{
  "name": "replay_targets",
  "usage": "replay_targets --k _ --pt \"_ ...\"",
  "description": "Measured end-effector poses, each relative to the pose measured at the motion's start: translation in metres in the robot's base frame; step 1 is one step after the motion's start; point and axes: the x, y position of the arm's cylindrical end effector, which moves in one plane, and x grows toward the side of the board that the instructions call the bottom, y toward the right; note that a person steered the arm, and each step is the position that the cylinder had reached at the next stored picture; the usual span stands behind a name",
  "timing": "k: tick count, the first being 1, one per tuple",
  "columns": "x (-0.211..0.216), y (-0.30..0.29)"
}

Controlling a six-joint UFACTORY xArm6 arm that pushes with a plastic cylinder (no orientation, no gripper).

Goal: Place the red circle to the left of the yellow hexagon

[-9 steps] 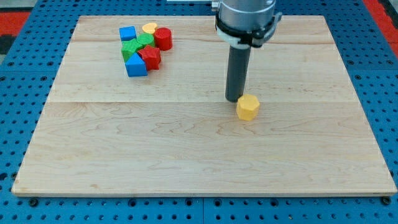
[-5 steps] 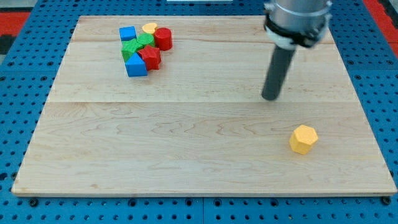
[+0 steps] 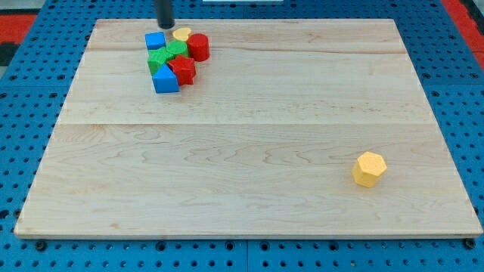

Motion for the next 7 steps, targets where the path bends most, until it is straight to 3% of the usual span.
replay_targets --k 2,4,5,6,7 --pt "0.08 0.125" --pt "0.096 0.198" --pt "0.143 0.231" --pt "0.185 0.223" --pt "0.157 0.196"
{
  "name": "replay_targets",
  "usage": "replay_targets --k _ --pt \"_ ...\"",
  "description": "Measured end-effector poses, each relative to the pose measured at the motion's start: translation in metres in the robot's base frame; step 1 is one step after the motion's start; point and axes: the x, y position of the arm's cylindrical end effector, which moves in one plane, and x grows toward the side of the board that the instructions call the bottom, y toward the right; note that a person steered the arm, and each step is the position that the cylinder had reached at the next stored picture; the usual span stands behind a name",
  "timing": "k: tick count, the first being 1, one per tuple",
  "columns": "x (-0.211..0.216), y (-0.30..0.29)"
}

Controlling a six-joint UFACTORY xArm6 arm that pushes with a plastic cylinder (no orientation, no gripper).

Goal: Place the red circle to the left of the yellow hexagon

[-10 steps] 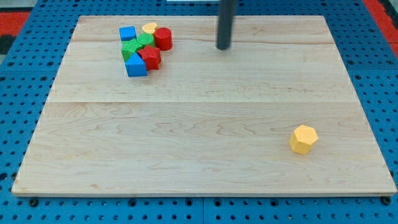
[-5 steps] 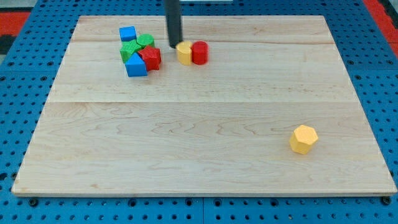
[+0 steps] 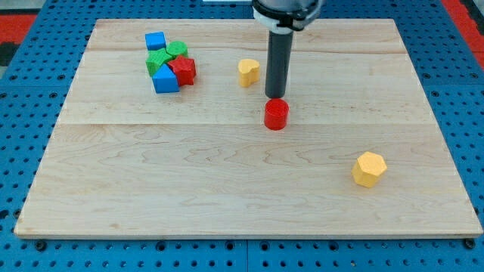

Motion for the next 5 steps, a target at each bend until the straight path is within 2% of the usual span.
replay_targets --k 2,3,4,5 --pt "0.076 0.002" --pt "0.102 0.074" --pt "0.083 0.072" --pt "0.069 -0.008"
